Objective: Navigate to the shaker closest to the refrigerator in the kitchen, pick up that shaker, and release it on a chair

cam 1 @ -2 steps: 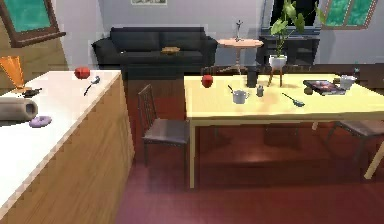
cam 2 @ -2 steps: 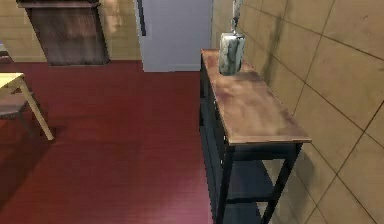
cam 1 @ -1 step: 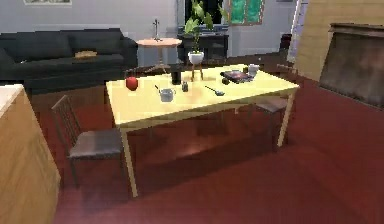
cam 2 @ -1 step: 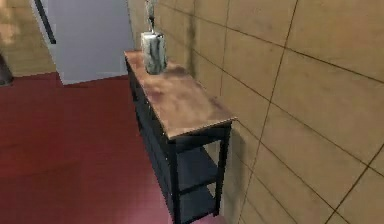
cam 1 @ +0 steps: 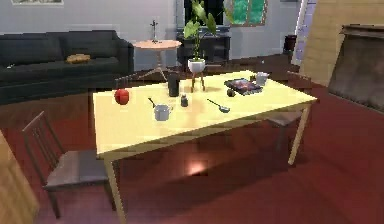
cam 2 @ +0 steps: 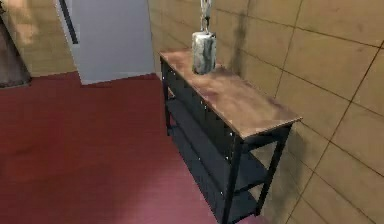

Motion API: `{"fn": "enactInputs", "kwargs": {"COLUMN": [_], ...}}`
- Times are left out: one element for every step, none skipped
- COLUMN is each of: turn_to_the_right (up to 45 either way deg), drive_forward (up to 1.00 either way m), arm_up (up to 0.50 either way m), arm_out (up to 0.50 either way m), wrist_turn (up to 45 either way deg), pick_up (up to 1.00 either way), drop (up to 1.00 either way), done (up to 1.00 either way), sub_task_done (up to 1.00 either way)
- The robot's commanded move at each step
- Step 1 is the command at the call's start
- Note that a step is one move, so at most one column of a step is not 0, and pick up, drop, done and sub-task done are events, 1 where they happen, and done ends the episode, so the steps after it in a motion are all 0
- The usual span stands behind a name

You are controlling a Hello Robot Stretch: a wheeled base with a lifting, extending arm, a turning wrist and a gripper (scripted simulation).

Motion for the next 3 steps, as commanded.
{"fn": "enactInputs", "kwargs": {"turn_to_the_right": [45.0,12.0,0.0], "drive_forward": [0.00,0.00,1.00], "arm_up": [0.00,0.00,0.00], "arm_out": [0.00,0.00,0.00], "wrist_turn": [0.0,0.0,0.0], "pick_up": [0.00,0.00,0.00], "drop": [0.00,0.00,0.00], "done": [0.00,0.00,0.00], "sub_task_done": [0.00,0.00,0.00]}}
